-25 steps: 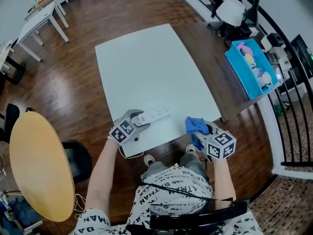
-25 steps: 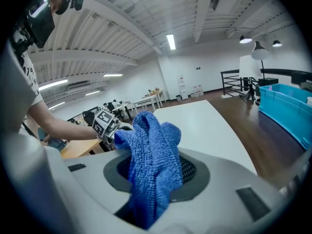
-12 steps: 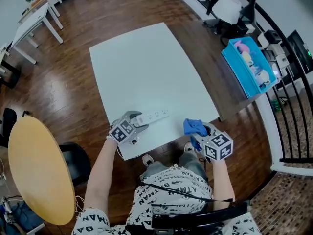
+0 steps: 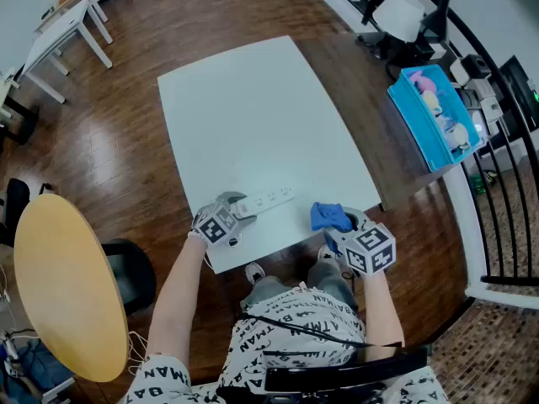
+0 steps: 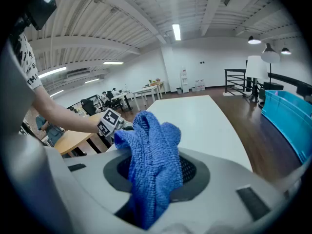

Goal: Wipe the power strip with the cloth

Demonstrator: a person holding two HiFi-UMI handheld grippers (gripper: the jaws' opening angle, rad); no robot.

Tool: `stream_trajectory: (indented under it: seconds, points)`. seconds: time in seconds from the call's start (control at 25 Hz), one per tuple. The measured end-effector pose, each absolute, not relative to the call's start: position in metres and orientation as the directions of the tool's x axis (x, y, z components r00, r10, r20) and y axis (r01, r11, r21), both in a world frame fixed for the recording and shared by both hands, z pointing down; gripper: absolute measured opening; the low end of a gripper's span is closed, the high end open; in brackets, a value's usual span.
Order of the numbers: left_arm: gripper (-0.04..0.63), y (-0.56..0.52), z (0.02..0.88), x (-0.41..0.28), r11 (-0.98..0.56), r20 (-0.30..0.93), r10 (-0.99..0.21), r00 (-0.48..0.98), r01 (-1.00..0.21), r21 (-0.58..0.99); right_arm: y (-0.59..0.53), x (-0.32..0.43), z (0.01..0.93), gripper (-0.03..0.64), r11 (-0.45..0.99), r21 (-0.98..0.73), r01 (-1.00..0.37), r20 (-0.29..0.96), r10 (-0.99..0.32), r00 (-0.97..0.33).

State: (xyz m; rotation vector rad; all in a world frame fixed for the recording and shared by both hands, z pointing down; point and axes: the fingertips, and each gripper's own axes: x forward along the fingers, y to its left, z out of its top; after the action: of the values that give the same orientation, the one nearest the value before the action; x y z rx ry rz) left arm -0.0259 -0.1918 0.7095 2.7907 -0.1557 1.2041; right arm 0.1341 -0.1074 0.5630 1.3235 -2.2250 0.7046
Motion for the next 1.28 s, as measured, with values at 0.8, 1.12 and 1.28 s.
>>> stream_trajectory:
  seconds: [0.8, 1.12, 1.28]
  points:
    - [0.369, -0.199, 0.727, -0.03, -0.984, 0.754, -0.121, 0.645, -0.18, -0.004, -0.099, 0.139, 0.571, 0.143, 0.424, -0.217, -0.879, 0.628, -0.629, -0.458]
    - [0.4, -0.21, 0.675, -0.029, -0.942, 0.654, -0.271, 0.706, -0.334, -0.03, -0.109, 0.134, 0.577, 0.143, 0.466, -0.228, -0.855, 0.612, -0.614, -0.498]
    - [0.327, -0.215, 0.621, -0.049, -0.822, 0.551, -0.497, 0.671, -0.568, -0.05, -0.13, 0.132, 0.577, 0.143, 0.448, -0.242, -0.86, 0.599, -0.629, -0.496]
